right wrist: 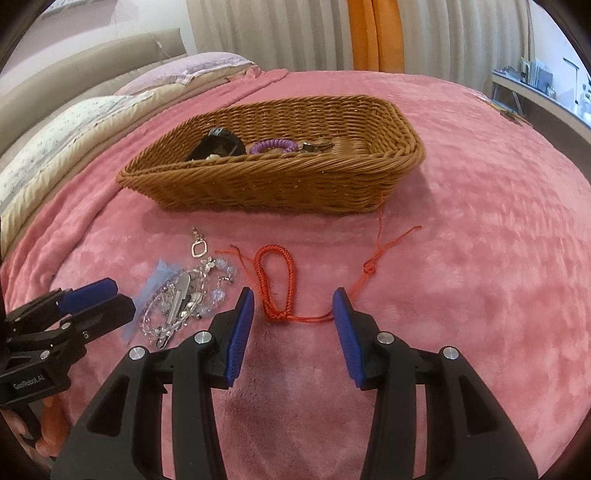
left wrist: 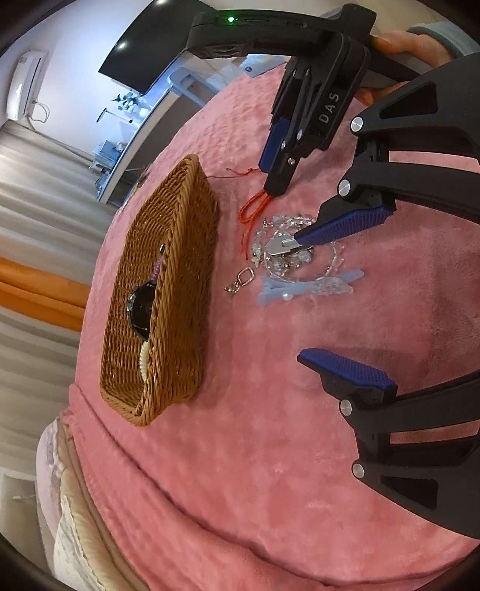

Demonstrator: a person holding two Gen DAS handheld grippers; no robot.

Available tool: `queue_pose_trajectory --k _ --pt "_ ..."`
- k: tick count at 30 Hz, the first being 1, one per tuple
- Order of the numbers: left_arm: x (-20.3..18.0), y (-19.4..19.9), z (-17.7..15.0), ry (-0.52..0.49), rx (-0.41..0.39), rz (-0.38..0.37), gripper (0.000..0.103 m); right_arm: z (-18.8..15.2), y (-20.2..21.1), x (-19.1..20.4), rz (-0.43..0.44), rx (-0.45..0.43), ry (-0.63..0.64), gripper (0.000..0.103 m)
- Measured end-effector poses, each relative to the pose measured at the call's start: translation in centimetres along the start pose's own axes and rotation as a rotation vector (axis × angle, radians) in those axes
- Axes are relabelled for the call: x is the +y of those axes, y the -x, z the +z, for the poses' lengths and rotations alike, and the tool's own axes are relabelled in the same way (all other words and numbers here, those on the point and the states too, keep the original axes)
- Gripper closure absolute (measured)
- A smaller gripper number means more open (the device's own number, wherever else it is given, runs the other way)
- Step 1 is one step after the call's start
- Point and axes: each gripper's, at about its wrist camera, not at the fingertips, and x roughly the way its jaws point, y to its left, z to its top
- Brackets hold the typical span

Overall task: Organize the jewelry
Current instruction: 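Grasp the blue hair clip with the left tool while the right grasps the red cord, then carry the blue clip and red cord into the basket and open both tools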

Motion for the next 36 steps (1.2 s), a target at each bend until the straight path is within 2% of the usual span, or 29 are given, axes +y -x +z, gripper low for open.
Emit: queue_pose_trajectory --k 3,5,9,11,13,16,26,36 --pt "-0.2 -0.5 -0.1 -0.014 0.017 0.009 0.057 0.1 -0.3 0.2 -0.013 0.011 0.01 0.062" --pt "-0.5 -0.9 -0.2 -0.023 0.035 0.01 0.076 0.2 -0.6 0.3 -0.025 0.016 0.016 0.062" --pt "-1.0 -1.3 -0.3 -0.048 0.053 0.023 0.08 0.3 -0.9 0.9 -0.057 0.021 0.048 0.062" --pt "-1.1 -1.4 -0.4 -0.059 0.054 0.019 0.094 0.2 -0.9 1.2 -0.059 0.019 0.064 0.073" --pt "-1.2 -1.3 -0.4 -0.062 0.048 0.022 0.094 0.2 -0.7 1.4 -0.045 0.018 0.074 0.085" --pt "-0.9 -0.9 -0.4 -0.049 0.03 0.009 0.096 0.0 -0.4 1.6 -0.043 0.012 0.083 0.09" --pt "1.1 0.8 -0.4 0.055 -0.043 -0.055 0.097 -1.1 1.4 0.9 0.017 -0.012 0.04 0.092" --pt "1.5 1.9 -0.6 0.079 -0.092 -0.069 0.097 -2.8 3.9 1.3 0.078 -0.023 0.01 0.091"
